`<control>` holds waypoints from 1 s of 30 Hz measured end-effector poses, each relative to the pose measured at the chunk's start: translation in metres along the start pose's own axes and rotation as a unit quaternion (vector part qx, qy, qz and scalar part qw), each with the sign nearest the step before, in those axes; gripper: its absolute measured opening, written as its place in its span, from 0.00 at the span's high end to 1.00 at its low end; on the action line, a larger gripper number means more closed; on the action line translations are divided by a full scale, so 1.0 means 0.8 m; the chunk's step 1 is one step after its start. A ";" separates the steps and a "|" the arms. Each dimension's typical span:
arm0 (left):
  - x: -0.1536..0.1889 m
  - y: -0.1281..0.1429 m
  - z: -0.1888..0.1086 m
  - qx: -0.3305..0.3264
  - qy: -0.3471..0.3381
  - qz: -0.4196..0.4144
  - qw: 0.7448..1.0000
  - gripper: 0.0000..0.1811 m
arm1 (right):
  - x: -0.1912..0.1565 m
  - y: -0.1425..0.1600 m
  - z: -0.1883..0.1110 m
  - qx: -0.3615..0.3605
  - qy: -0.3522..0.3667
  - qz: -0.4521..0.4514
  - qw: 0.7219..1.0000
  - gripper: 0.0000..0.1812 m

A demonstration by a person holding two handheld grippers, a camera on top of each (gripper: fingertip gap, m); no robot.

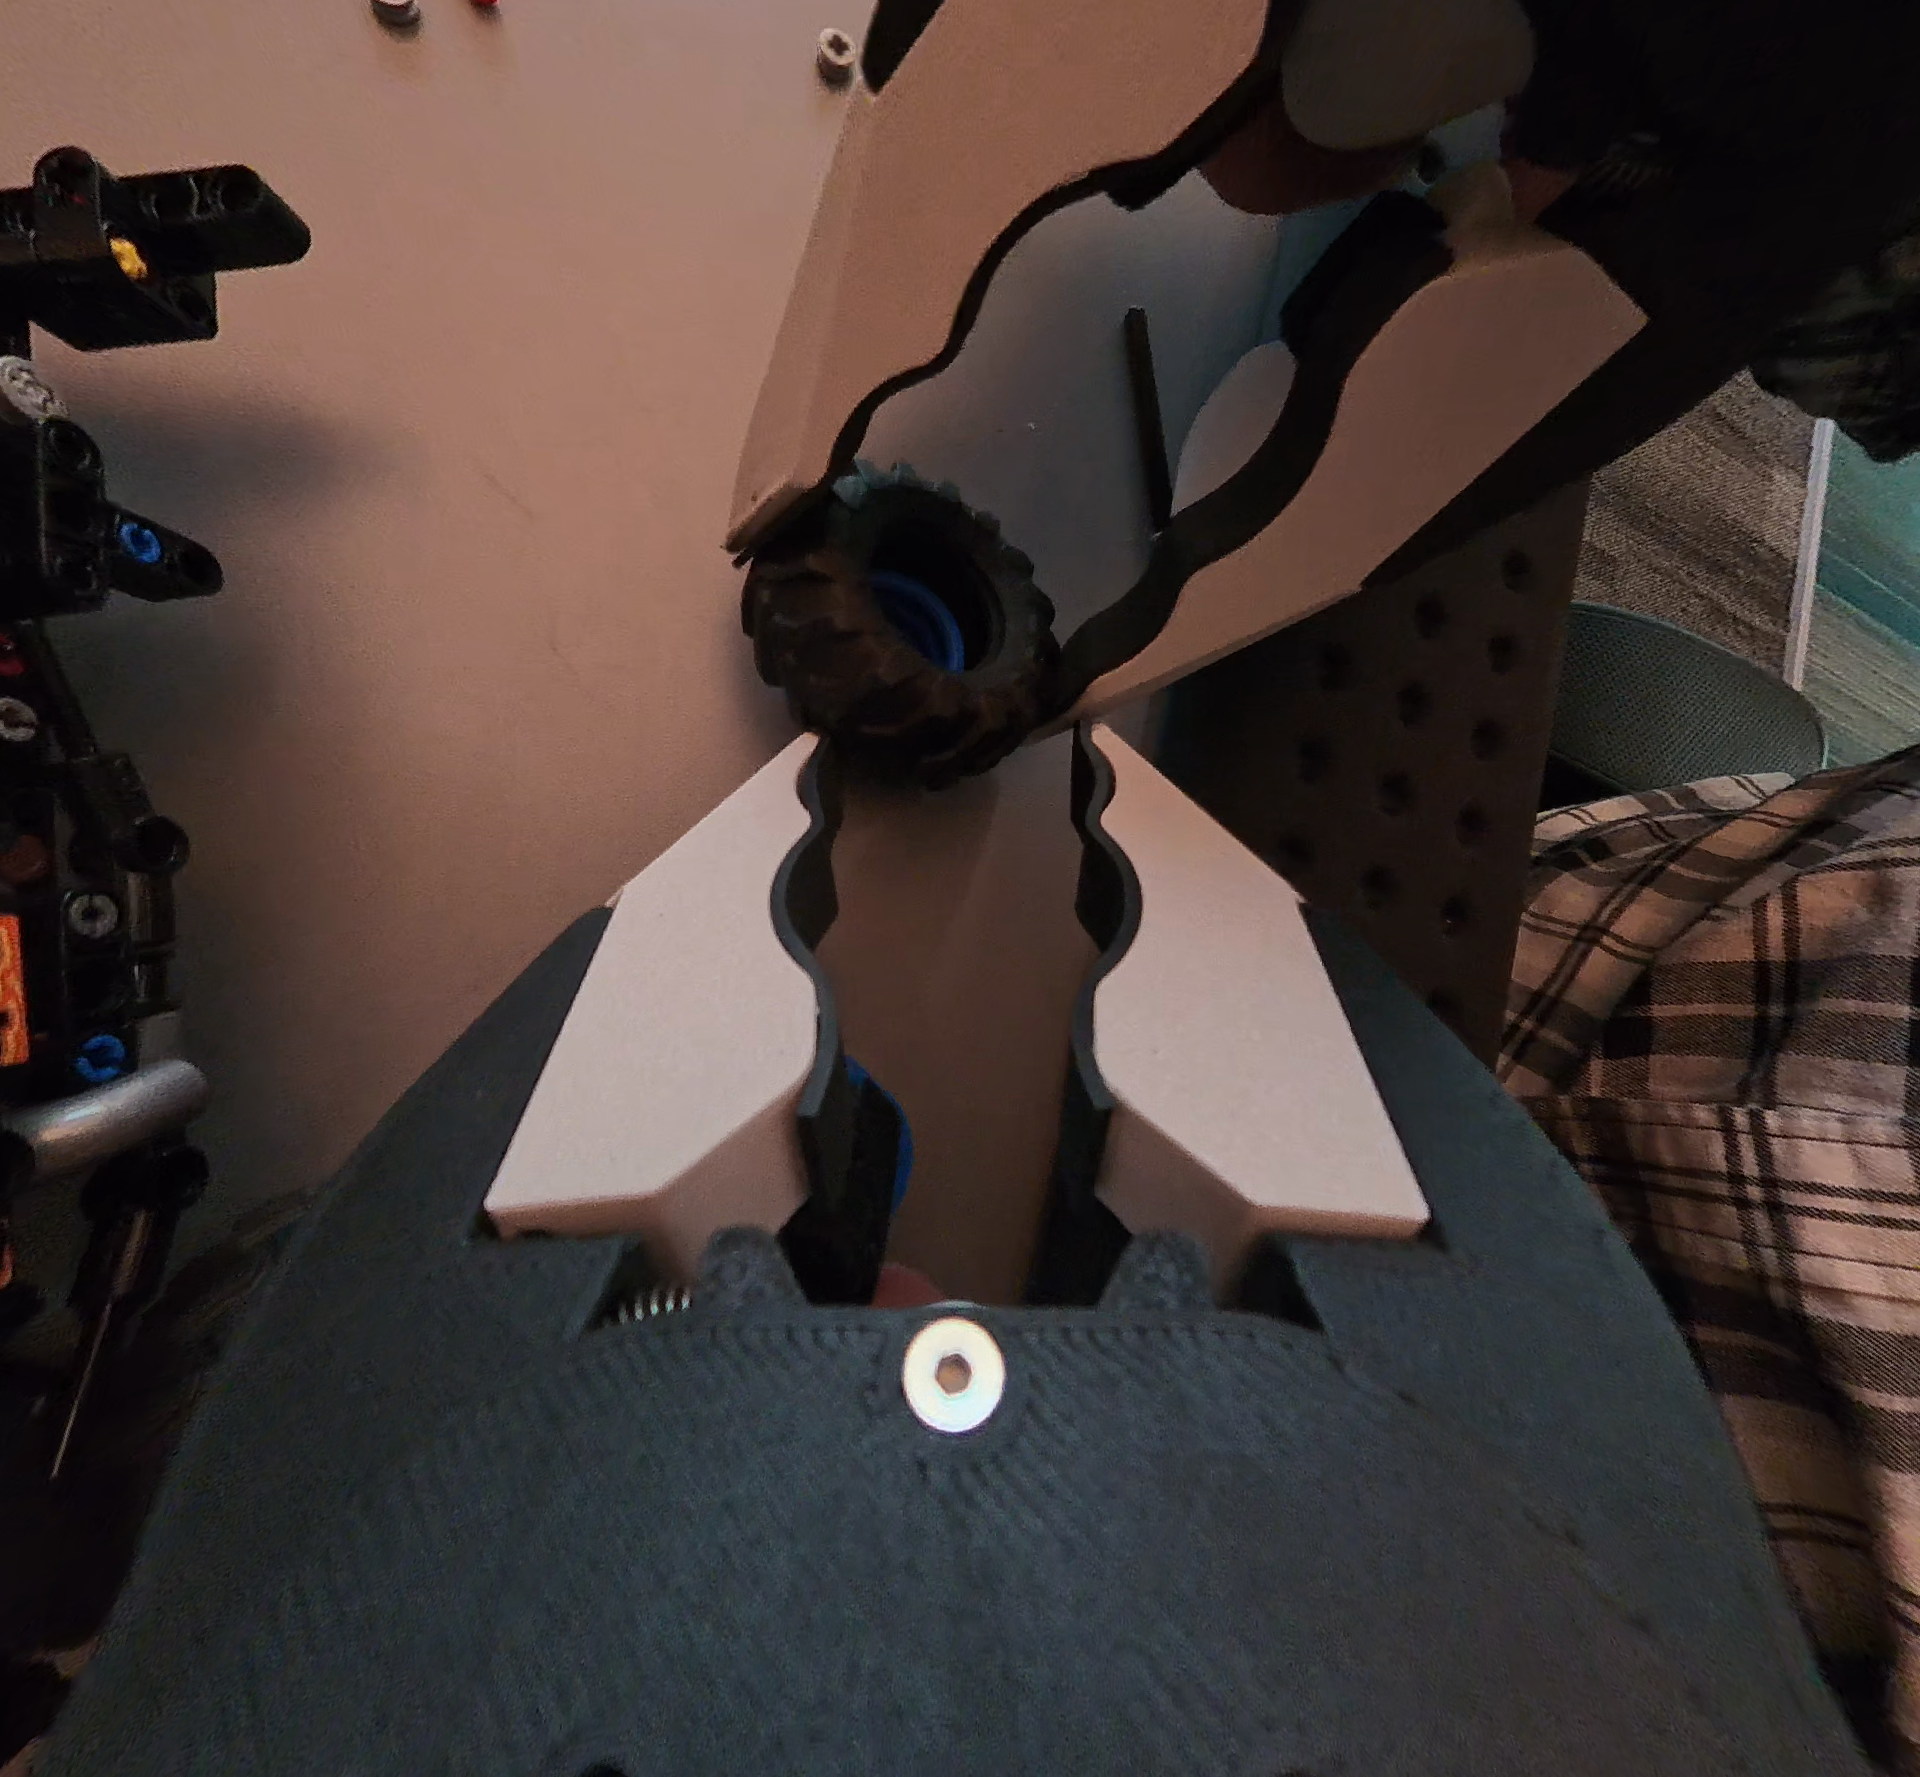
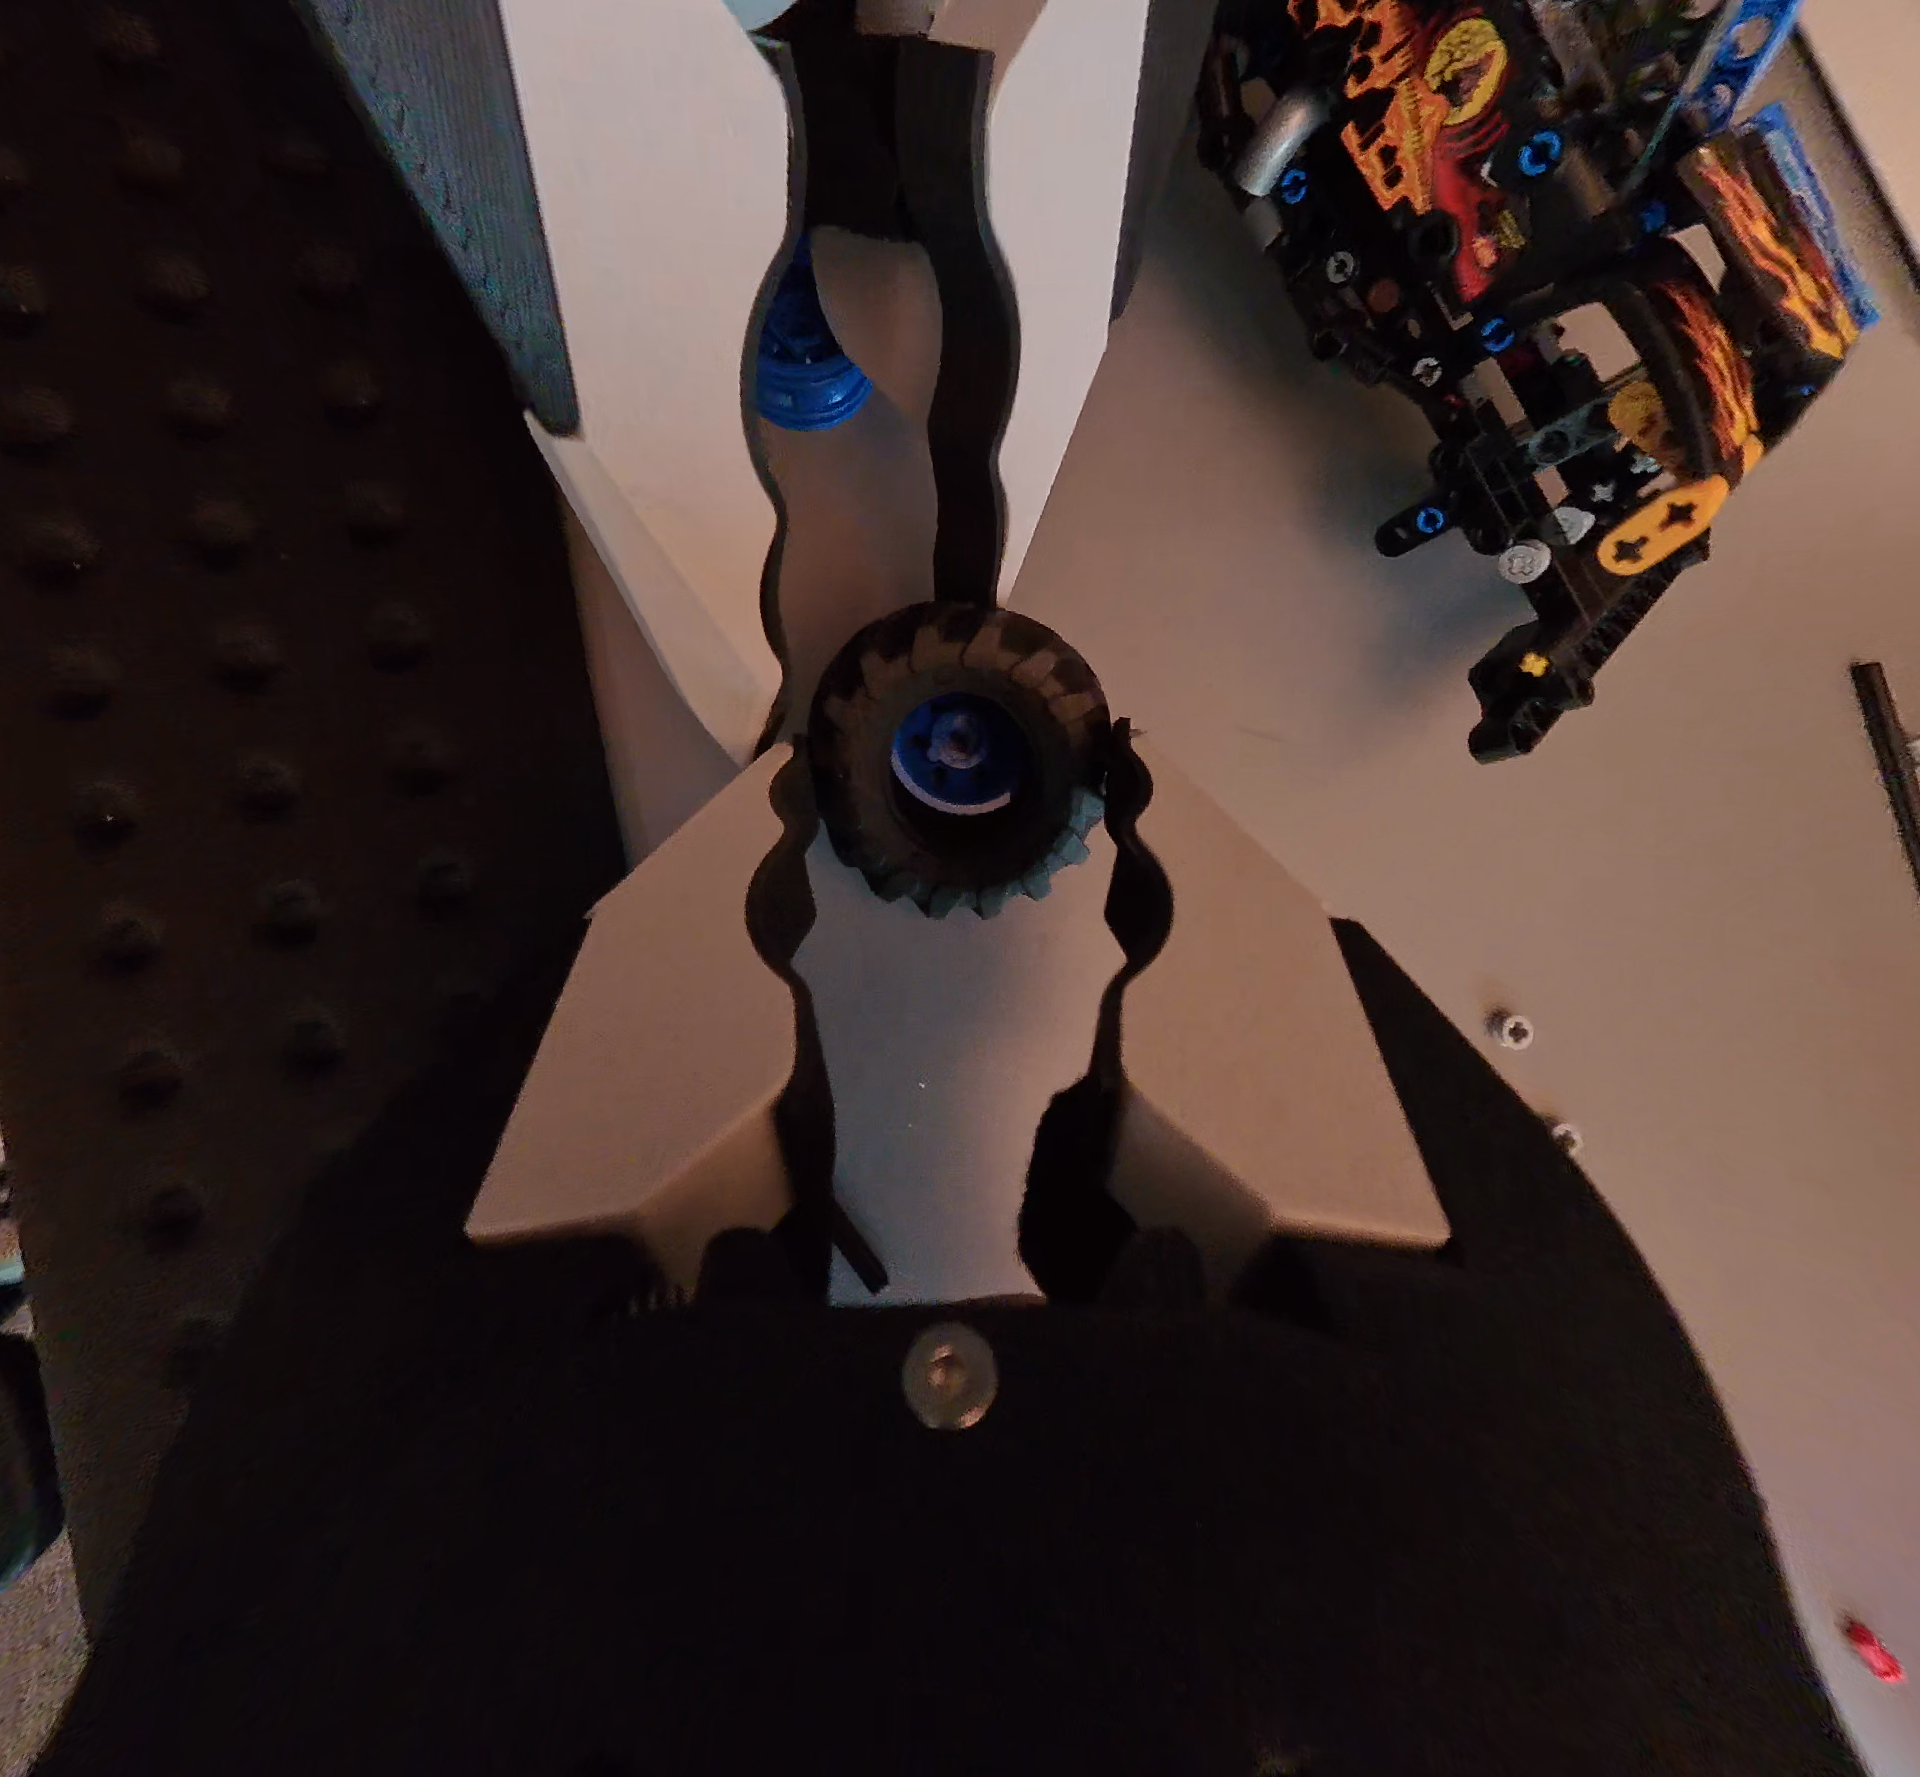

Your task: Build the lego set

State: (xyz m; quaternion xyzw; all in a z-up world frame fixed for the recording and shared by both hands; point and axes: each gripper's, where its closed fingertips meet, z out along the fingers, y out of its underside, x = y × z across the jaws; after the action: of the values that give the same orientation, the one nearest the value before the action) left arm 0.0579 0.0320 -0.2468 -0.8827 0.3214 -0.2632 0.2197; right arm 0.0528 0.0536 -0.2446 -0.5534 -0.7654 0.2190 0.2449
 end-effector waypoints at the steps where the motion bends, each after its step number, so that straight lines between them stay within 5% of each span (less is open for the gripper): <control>1: 0.001 -0.001 0.000 -0.003 -0.003 0.001 1.000 0.76 | 0.000 0.000 0.001 -0.010 -0.005 -0.006 1.000 0.70; 18: -0.001 0.003 -0.001 -0.016 0.010 -0.003 1.000 0.84 | 0.001 0.013 0.016 -0.236 -0.069 -0.137 0.960 0.71; 30: 0.000 -0.010 -0.032 0.063 0.020 -0.042 0.997 0.79 | 0.000 0.007 0.014 -0.223 -0.061 -0.120 0.965 0.70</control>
State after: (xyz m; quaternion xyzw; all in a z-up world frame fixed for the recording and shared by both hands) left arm 0.0463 0.0320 -0.2227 -0.8743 0.2710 -0.3097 0.2573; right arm 0.0501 0.0546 -0.2572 -0.4833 -0.8694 0.0453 0.0923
